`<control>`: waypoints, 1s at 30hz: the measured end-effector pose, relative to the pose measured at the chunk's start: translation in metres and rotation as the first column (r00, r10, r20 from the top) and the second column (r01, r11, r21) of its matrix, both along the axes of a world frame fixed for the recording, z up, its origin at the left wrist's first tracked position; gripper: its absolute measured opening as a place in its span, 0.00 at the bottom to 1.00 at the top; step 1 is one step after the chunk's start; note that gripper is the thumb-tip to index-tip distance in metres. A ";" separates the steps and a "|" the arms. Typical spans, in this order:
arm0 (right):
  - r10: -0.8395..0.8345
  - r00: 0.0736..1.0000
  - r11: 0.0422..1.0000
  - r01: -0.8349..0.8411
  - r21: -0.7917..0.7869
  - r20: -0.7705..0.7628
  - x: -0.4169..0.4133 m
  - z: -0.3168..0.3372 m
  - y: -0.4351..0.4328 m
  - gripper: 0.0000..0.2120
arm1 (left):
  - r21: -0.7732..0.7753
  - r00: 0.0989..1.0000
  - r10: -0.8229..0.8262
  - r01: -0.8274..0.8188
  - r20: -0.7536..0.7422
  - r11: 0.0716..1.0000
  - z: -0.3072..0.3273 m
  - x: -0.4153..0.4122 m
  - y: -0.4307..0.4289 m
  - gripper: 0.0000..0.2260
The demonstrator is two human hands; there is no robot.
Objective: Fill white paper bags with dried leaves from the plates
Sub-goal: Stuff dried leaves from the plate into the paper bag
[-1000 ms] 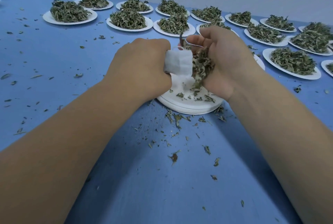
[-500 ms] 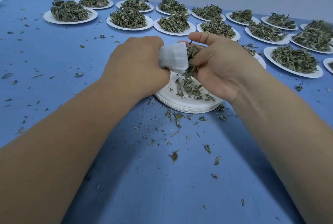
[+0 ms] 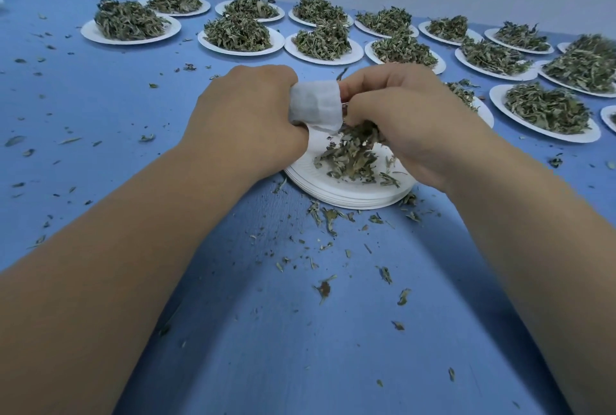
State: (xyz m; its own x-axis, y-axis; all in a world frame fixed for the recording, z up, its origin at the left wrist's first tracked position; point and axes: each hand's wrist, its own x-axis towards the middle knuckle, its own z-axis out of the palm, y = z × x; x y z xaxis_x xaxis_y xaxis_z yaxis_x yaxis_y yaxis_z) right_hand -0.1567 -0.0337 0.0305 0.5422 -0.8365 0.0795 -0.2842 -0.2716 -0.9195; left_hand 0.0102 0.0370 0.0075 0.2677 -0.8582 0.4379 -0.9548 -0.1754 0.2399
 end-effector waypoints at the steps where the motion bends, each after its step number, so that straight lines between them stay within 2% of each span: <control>1: 0.009 1.000 1.000 -0.009 0.005 -0.005 -0.002 0.002 -0.001 0.16 | 0.004 1.000 0.005 -0.005 -0.001 1.000 0.000 0.000 0.000 0.05; 4: 0.052 0.997 0.999 -0.052 -0.011 0.052 -0.008 0.006 -0.001 0.20 | 0.012 1.000 0.008 -0.008 0.000 1.000 0.001 0.000 0.001 0.05; 10: -0.013 0.990 0.994 0.028 -0.106 0.143 -0.005 0.000 0.001 0.14 | 0.015 0.998 -0.063 0.063 0.016 0.998 0.001 -0.004 0.002 0.06; 17: 0.046 0.976 0.996 -0.029 -0.081 0.214 -0.003 -0.006 -0.003 0.11 | -0.007 0.998 -0.062 0.062 -0.020 0.998 0.002 -0.005 0.002 0.05; 20: 0.150 0.966 0.989 -0.150 -0.018 0.210 -0.006 -0.002 -0.004 0.08 | -0.011 0.997 -0.058 0.058 -0.051 0.998 0.001 -0.004 0.001 0.06; 23: 0.262 0.940 0.960 -0.277 0.039 0.217 -0.008 0.002 -0.001 0.15 | -0.027 0.990 -0.104 0.102 -0.090 0.994 0.000 -0.006 0.001 0.09; 26: 0.198 0.969 0.973 -0.174 -0.153 0.152 -0.008 -0.001 0.003 0.18 | -0.027 0.972 -0.192 0.190 -0.137 0.981 0.000 -0.010 0.003 0.10; 30: 0.098 0.983 0.928 -0.035 -0.371 0.153 -0.006 -0.002 0.007 0.16 | -0.053 0.954 -0.235 0.229 -0.184 0.972 0.001 -0.012 0.000 0.10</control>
